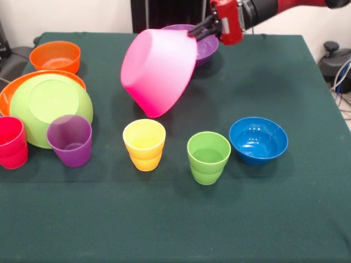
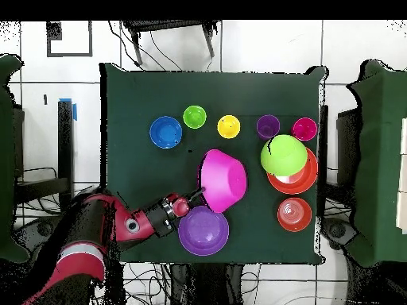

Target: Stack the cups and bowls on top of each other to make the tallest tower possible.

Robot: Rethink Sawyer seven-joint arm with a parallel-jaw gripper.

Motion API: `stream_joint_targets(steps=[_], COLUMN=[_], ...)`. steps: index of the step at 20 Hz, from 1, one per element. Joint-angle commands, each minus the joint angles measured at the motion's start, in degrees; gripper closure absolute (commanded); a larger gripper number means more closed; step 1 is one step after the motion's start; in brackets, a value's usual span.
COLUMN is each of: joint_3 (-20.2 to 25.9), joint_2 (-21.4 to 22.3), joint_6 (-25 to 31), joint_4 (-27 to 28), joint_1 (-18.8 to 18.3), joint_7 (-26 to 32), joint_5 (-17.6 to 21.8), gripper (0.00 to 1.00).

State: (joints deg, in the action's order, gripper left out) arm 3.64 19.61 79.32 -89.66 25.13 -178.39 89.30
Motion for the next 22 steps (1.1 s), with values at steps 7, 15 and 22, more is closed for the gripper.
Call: stream_joint_targets(steps=[7,15,22], joint_3=[1.87,-0.23,-0.20], joint_2=[-13.37,-14.32,-13.30], joint_6=[0.15,0.15,-3.24], joint_4=[9.05,10.28,9.95], joint_1=[3.46,5.28,3.86], joint_7=[6.63,7.67,7.91], joint_5=[1.03,0.29,-1.46], gripper=[1.00,0.00,0.00])
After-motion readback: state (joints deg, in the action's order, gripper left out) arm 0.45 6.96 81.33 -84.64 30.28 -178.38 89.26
